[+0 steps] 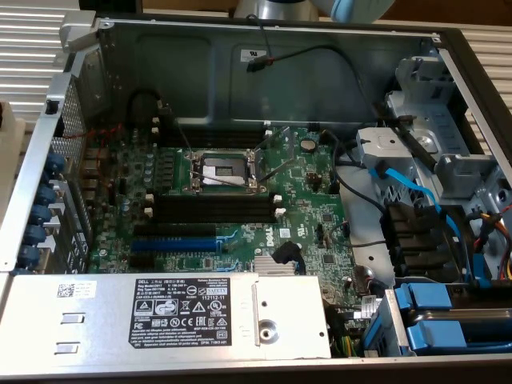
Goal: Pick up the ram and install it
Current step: 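Pick up the ram and move it above insertion slot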
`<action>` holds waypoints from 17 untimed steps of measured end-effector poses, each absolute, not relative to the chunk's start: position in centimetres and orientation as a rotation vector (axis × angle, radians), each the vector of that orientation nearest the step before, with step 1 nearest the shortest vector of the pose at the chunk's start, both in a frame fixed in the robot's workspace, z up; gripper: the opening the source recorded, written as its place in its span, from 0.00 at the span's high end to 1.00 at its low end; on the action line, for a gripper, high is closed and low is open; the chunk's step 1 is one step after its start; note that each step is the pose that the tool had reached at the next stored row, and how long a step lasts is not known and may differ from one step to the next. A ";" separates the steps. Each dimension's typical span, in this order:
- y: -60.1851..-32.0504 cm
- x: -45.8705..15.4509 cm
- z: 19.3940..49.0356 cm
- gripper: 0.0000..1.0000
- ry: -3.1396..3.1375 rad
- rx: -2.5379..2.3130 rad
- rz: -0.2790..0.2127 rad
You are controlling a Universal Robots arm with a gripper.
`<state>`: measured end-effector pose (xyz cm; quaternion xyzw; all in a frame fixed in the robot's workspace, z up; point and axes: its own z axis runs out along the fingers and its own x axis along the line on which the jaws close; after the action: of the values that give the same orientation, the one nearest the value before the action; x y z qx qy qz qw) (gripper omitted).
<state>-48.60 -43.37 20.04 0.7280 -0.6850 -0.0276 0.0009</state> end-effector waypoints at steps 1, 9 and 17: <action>-43.4 -48.6 20.0 0.88 -2.151 2.286 -0.087; -43.4 -48.6 20.0 0.88 -2.151 2.286 -0.087; -43.4 -48.6 20.2 0.88 -2.149 2.284 -0.084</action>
<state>-48.60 -43.38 20.22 0.7280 -0.6850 -0.0267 0.0019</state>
